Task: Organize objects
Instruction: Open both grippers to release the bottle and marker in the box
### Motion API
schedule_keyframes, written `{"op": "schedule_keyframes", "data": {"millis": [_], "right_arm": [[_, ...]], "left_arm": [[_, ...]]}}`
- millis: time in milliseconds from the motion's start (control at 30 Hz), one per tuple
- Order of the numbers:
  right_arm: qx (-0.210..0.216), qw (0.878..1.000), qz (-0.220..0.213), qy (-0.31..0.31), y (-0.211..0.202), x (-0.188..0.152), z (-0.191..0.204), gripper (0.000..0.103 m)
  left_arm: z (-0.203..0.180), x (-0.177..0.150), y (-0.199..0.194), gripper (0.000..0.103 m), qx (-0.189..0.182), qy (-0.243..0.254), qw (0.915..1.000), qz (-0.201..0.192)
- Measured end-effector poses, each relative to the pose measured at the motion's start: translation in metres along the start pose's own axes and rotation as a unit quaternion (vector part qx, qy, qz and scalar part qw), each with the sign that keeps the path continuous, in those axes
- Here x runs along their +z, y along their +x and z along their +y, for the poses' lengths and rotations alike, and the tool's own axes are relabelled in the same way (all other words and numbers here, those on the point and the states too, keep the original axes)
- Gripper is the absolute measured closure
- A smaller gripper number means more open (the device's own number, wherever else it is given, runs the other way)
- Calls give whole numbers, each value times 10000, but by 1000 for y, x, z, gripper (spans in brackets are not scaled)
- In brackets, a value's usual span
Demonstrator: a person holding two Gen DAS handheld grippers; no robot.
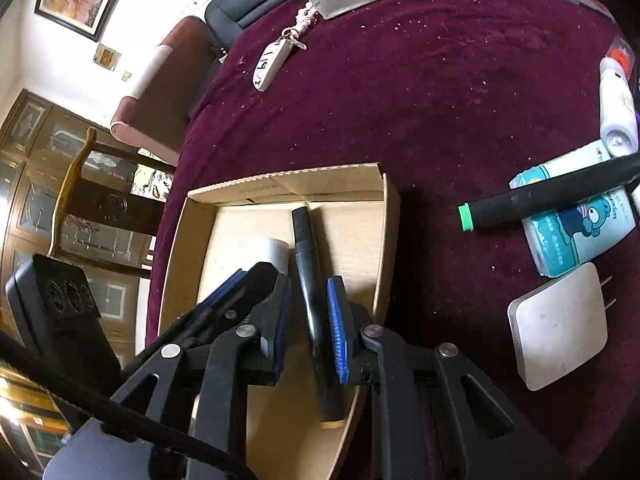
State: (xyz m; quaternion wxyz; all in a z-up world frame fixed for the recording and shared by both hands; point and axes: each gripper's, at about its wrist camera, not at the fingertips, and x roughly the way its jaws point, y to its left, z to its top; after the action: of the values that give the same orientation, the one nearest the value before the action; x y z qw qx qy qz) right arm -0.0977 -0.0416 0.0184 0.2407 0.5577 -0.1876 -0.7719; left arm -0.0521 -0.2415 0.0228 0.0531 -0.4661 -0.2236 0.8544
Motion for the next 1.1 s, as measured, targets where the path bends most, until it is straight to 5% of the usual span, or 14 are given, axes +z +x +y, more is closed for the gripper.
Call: {"op": "schedule_keyframes", "data": {"millis": [167,333,500,533,567,633,667,833,1100], "right_arm": [[-95,9989,-407,-231,-38,-8,1,71],[-421,9924,-962,-635,-91,-27,0,69],[-1234,9651,-1952,-1233,-154,-59,4,65],[-1490,9521,-2298,-1359,-168,-68,6,56],[-1709,9375,-2675,-1424,-183,-78,5,35],[-1826,9144,-3351,-1348,-208,-95,-7,10],[-1728,9108,-3553,-1197,-219,-102,-20,7],[-1518,9476,-2782,-408,-225,-92,-88,4],[-1703,9458,-2756,235,-250,-106,-163,4]], "left_arm": [[0,-3,-27,68,-97,-163,9997,-182],[-16,-15,-61,68,-273,-87,9985,-474],[-61,-36,-88,68,-491,398,9952,-745],[-75,-42,-93,68,-555,562,9937,-793],[-85,-47,-95,68,-618,678,9924,-820],[-110,-59,-98,68,-789,940,9889,-832],[-118,-64,-98,68,-858,1002,9880,-808],[-163,-90,-85,68,-1192,1312,9831,-454],[-198,-123,-55,68,-1113,1558,9815,39]]}}
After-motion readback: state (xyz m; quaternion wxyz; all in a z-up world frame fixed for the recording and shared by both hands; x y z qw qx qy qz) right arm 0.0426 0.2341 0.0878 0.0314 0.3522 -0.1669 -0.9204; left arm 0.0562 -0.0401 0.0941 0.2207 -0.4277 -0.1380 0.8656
